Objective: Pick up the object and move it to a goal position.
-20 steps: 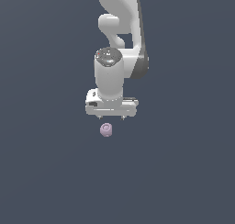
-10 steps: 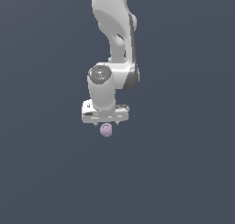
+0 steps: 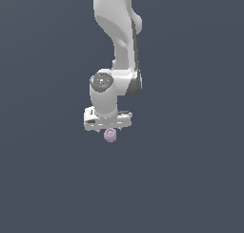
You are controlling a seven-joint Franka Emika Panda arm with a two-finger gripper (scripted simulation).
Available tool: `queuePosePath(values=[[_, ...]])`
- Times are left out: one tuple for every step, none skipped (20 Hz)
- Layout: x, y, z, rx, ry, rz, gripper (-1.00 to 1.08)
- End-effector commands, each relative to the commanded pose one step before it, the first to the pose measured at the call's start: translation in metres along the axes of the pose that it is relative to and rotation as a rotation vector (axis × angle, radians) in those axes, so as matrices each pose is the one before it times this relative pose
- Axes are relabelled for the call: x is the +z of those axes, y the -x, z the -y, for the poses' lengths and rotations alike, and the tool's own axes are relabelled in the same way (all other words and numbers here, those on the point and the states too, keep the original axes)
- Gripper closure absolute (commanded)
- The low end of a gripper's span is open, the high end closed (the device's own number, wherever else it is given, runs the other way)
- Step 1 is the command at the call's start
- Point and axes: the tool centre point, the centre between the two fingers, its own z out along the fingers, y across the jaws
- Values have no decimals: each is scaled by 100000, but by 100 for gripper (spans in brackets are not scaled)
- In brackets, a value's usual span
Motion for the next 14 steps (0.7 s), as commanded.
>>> queuePosePath(values=[[293, 7, 6, -35, -5, 6, -92], [267, 1, 28, -68, -4, -13, -92], [352, 13, -16, 0, 0, 0, -92], [428, 17, -19, 0, 0, 0, -92], [495, 14, 19, -68, -5, -13, -92], [566, 18, 16, -68, -5, -13, -92], [603, 27, -26, 0, 0, 0, -92], [522, 13, 17, -68, -5, -13, -92], [450, 13, -21, 0, 0, 0, -92], [363, -6, 21, -68, -4, -13, -92], [291, -9, -18, 0, 0, 0, -92], [210, -21, -16, 0, 0, 0, -92], [123, -40, 27, -68, 0, -12, -92], [60, -33, -11, 0, 0, 0, -92]])
